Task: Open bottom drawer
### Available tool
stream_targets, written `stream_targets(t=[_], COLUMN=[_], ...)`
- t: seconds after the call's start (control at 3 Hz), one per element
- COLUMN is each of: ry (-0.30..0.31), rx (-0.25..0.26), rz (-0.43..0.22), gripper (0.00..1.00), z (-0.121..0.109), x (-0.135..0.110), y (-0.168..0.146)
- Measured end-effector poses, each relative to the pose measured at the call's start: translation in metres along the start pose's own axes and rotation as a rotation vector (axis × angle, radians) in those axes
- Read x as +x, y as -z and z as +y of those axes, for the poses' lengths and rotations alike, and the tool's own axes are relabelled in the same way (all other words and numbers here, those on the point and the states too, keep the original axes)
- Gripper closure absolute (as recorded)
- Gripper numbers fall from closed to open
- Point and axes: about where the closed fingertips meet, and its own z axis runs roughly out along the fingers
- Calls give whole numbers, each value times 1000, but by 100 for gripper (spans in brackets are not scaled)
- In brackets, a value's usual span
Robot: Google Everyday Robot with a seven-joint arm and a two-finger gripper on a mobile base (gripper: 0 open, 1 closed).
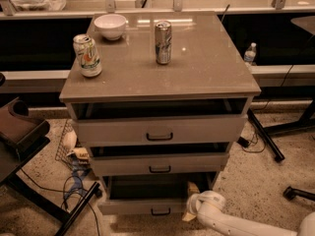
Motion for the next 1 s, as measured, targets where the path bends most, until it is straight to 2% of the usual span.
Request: stream_targets(t=[0.33, 0.67, 1.0], ry=[-104, -250, -349], rx=[-58, -36, 81], rz=[102, 240, 349], gripper=[36, 67, 90], z=[11, 20, 33], x=[36, 71, 93], y=[11, 69, 141])
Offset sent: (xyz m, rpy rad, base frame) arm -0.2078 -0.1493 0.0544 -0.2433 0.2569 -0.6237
